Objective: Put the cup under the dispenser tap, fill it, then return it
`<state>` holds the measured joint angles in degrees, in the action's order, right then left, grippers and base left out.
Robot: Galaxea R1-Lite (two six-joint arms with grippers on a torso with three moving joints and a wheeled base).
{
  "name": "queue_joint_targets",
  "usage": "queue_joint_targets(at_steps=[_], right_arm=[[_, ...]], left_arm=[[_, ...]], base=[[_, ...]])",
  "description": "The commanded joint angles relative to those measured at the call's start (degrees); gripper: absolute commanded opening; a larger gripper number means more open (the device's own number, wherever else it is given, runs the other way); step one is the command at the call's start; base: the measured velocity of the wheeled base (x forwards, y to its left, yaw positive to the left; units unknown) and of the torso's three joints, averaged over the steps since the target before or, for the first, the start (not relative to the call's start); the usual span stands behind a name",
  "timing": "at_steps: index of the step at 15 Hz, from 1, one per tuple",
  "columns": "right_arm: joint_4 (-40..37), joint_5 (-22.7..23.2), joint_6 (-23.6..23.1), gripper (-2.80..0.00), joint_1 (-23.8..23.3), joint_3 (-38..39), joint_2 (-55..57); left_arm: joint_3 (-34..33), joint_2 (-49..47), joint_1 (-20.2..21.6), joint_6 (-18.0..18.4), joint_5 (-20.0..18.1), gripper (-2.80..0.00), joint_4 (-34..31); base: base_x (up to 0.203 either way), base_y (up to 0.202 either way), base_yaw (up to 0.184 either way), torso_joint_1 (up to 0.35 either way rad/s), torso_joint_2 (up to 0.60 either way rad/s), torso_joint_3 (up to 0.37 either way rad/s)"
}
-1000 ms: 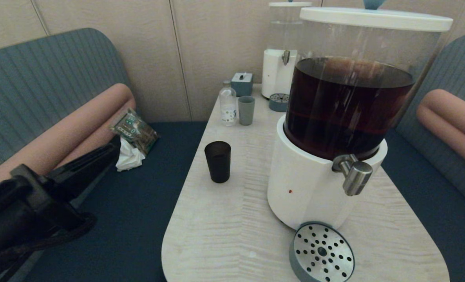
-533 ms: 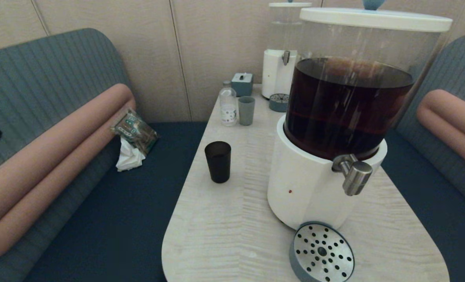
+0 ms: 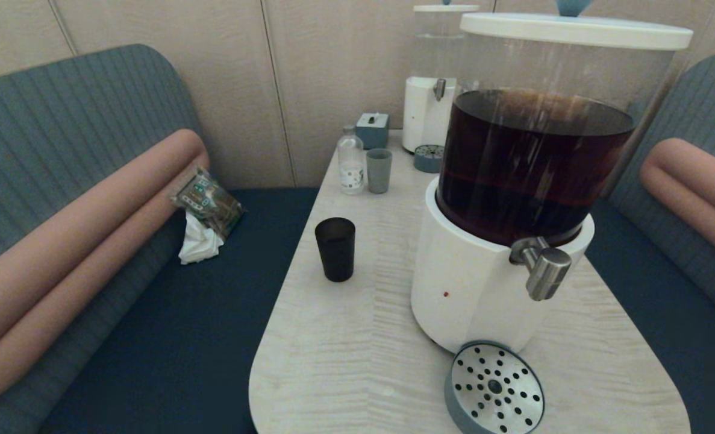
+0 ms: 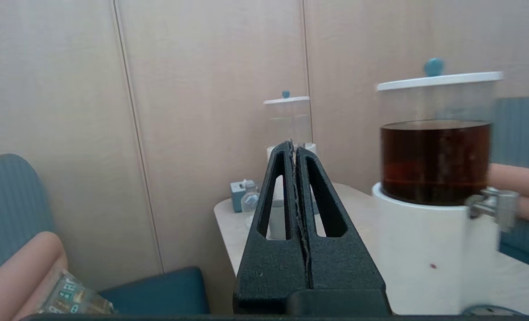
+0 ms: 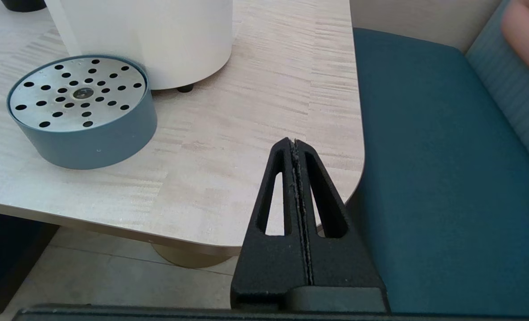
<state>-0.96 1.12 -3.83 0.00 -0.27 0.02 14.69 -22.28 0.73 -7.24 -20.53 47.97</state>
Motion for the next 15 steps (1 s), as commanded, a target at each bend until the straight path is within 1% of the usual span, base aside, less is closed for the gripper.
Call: queue_joint_targets(at_steps=[1, 3, 6, 8, 10, 13, 14, 15], right_arm=[[0.0, 0.02, -0.04, -2.8, 0.0, 0.0, -0.11], [0.0, 0.02, -0.04, -2.8, 0.0, 0.0, -0.11], [0.0, 0.02, -0.05, -2.8, 0.0, 0.0, -0.11], [0.0, 0.02, -0.04, -2.8, 0.0, 0.0, -0.11], [0.0, 0.02, -0.04, -2.8, 0.0, 0.0, -0.11], [0.0, 0.02, -0.04, -2.8, 0.0, 0.0, -0.11], [0.0, 0.02, -0.04, -2.8, 0.0, 0.0, -0.11], [0.0, 0.02, -0.07, -2.8, 0.0, 0.0, -0.11]], left_arm=[[0.84, 8.06, -0.07, 0.01, -0.22, -2.8, -3.19], [2.09, 11.45, -0.11, 0.9, -0.01, -2.8, -5.94], [0.05, 15.23, -0.34, 2.09, 1.16, -2.8, -8.96], [-3.1, 19.14, -0.57, 3.61, 1.72, -2.8, -11.83], [-7.46, 21.85, -0.71, 6.07, 3.07, -2.8, -12.4], [-13.66, 22.32, -0.73, 8.34, 3.87, -2.8, -10.87], [-14.78, 22.36, -0.73, 9.07, 4.24, -2.8, -11.18], [-14.7, 22.37, -0.73, 9.33, 5.6, -2.8, -12.86]], base=[[0.0, 0.0, 0.0, 0.0, 0.0, 0.0], [0.0, 0.0, 0.0, 0.0, 0.0, 0.0], [0.0, 0.0, 0.0, 0.0, 0.0, 0.0], [0.0, 0.0, 0.0, 0.0, 0.0, 0.0], [0.0, 0.0, 0.0, 0.0, 0.0, 0.0], [0.0, 0.0, 0.0, 0.0, 0.0, 0.0], [0.0, 0.0, 0.0, 0.0, 0.0, 0.0], [0.0, 0.0, 0.0, 0.0, 0.0, 0.0]])
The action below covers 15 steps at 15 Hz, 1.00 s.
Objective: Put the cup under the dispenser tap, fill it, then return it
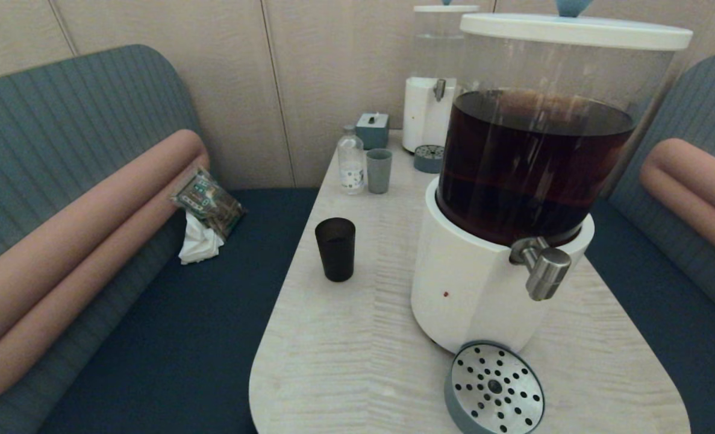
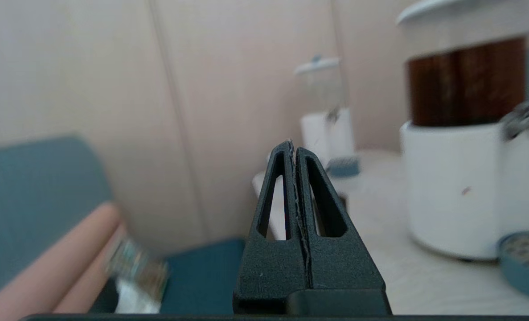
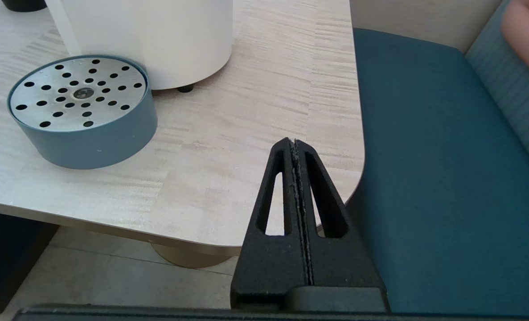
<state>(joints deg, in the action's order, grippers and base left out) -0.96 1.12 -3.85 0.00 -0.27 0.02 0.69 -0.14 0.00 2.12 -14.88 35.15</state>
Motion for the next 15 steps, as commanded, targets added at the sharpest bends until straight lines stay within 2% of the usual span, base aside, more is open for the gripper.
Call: queue_joint_targets(at_steps=[1, 4, 7, 11, 15], right_arm=[[0.0, 0.02, -0.02, -2.8, 0.0, 0.0, -0.11], [0.0, 0.02, -0.11, -2.8, 0.0, 0.0, -0.11], [0.0, 0.02, -0.02, -2.8, 0.0, 0.0, -0.11], [0.0, 0.02, -0.02, -2.8, 0.0, 0.0, -0.11], [0.0, 0.02, -0.02, -2.8, 0.0, 0.0, -0.11]], left_arm=[[-0.69, 0.22, 0.0, 0.38, 0.89, -2.8, -3.6], [-0.69, 0.22, 0.0, 3.28, 2.16, -2.8, -15.37], [-0.69, 0.22, 0.0, 5.14, 8.2, -2.8, -25.37], [-0.62, 0.18, 0.0, 6.6, 13.07, -2.8, -31.07], [-0.25, 0.14, 0.0, 6.58, 13.48, -2.8, -33.05]], base=[[0.0, 0.0, 0.0, 0.0, 0.0, 0.0], [0.0, 0.0, 0.0, 0.0, 0.0, 0.0], [0.0, 0.0, 0.0, 0.0, 0.0, 0.0], [0.0, 0.0, 0.0, 0.0, 0.0, 0.0], [0.0, 0.0, 0.0, 0.0, 0.0, 0.0]])
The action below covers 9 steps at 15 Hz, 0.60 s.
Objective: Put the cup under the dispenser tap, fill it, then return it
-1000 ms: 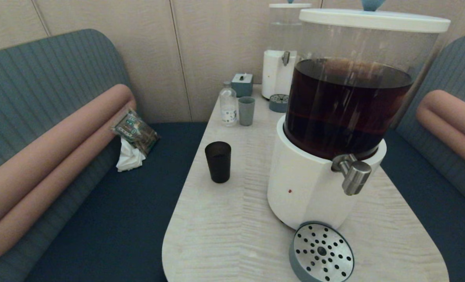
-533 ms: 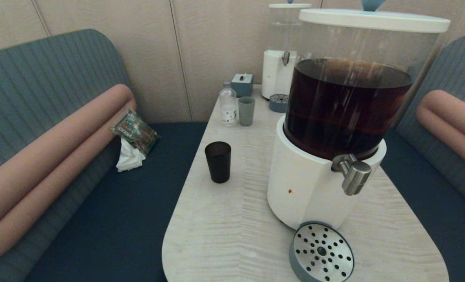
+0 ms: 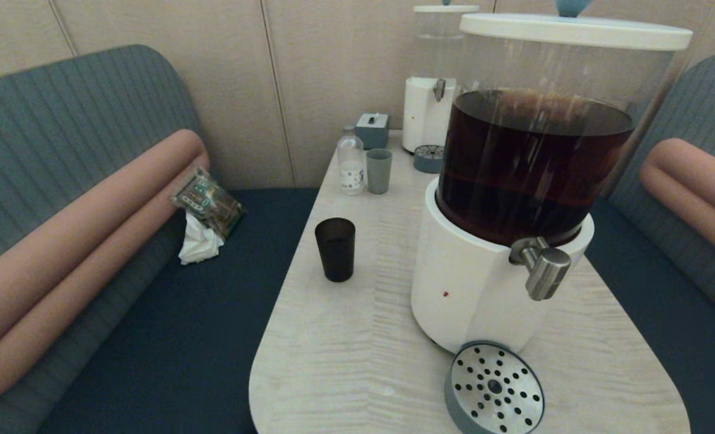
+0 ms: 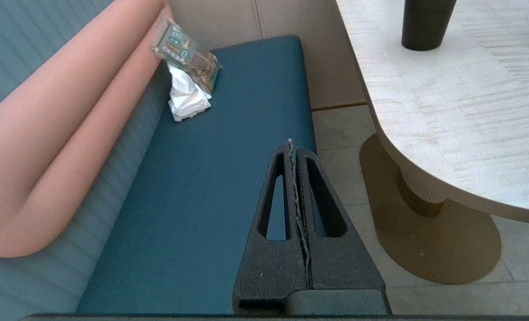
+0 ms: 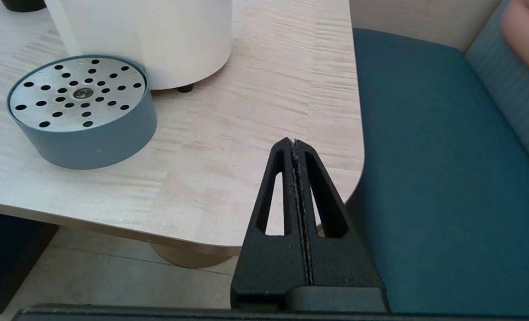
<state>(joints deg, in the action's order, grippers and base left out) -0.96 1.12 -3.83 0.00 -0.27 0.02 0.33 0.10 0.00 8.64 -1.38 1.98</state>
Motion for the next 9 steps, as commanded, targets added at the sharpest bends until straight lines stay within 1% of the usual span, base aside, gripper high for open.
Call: queue_joint_targets(at_steps=[1, 3, 5, 6, 9], right_arm=[[0.0, 0.02, -0.04, -2.8, 0.0, 0.0, -0.11], [0.0, 0.02, -0.04, -2.8, 0.0, 0.0, -0.11], [0.0, 0.02, -0.04, -2.8, 0.0, 0.0, -0.11], [0.0, 0.02, -0.04, -2.8, 0.0, 0.0, -0.11], [0.0, 0.02, -0.04, -2.8, 0.0, 0.0, -0.11]], left_arm=[[0.52, -0.1, 0.0, 0.14, -0.03, -2.8, -0.87], [1.59, -0.25, 0.0, -0.2, -0.19, -2.8, -4.32], [1.82, -0.03, 0.0, -5.8, -0.25, -2.8, -6.79], [1.78, -0.01, -0.09, -6.71, -0.03, -2.8, -6.73], [1.95, -0.01, -0.09, -6.97, 0.06, -2.8, -7.34]], base=[[0.0, 0.0, 0.0, 0.0, 0.0, 0.0], [0.0, 0.0, 0.0, 0.0, 0.0, 0.0], [0.0, 0.0, 0.0, 0.0, 0.0, 0.0], [0.0, 0.0, 0.0, 0.0, 0.0, 0.0], [0.0, 0.0, 0.0, 0.0, 0.0, 0.0]])
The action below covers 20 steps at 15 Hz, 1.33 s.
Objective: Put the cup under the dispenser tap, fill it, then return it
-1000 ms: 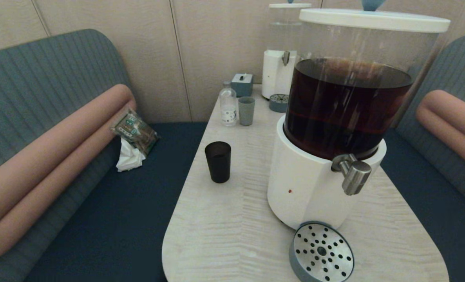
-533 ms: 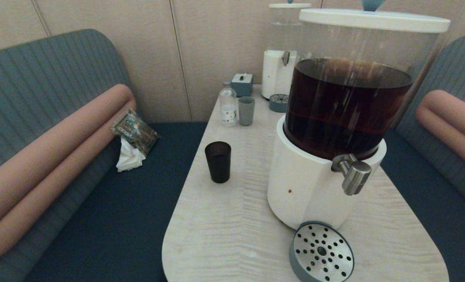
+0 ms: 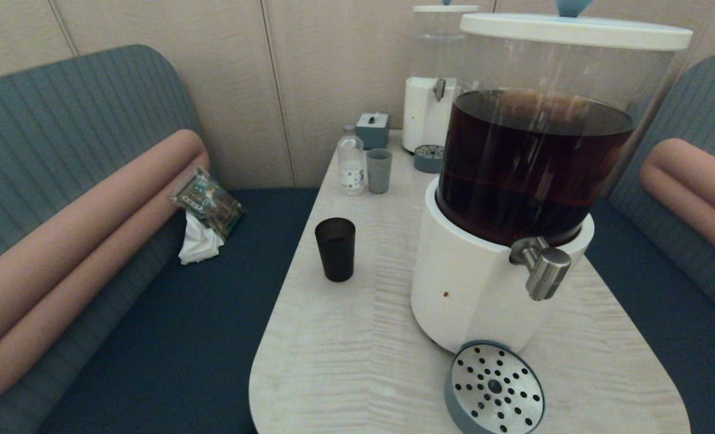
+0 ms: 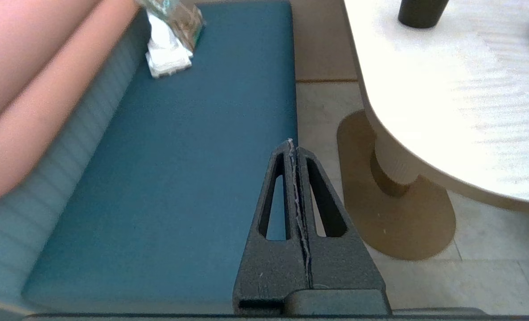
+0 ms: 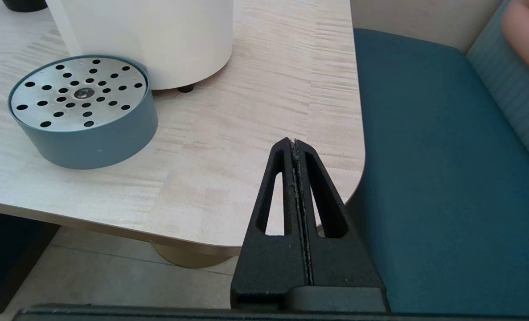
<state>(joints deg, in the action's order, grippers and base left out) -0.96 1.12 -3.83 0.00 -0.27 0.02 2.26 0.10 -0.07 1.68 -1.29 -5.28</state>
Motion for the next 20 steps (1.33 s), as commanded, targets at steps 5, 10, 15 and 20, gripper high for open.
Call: queue_joint_targets(at_steps=[5, 10, 15, 20], right_arm=[[0.0, 0.02, -0.05, -2.8, 0.0, 0.0, -0.11], [0.08, -0.15, -0.22, -2.8, 0.0, 0.18, -0.11], [0.0, 0.02, -0.22, -2.8, 0.0, 0.0, -0.11], [-0.01, -0.02, -0.07, -2.8, 0.0, 0.0, -0.08]], left_arm=[[-0.32, -0.1, 0.07, -0.2, 0.06, -2.8, 0.62], [-0.32, -0.1, 0.07, -0.36, 0.06, -2.8, 0.62], [-2.26, -0.1, 0.07, -0.45, 0.06, -2.8, 6.25], [-2.26, -0.1, 0.07, -0.45, 0.06, -2.8, 6.16]], base=[[0.0, 0.0, 0.0, 0.0, 0.0, 0.0], [0.0, 0.0, 0.0, 0.0, 0.0, 0.0], [0.0, 0.0, 0.0, 0.0, 0.0, 0.0], [0.0, 0.0, 0.0, 0.0, 0.0, 0.0]])
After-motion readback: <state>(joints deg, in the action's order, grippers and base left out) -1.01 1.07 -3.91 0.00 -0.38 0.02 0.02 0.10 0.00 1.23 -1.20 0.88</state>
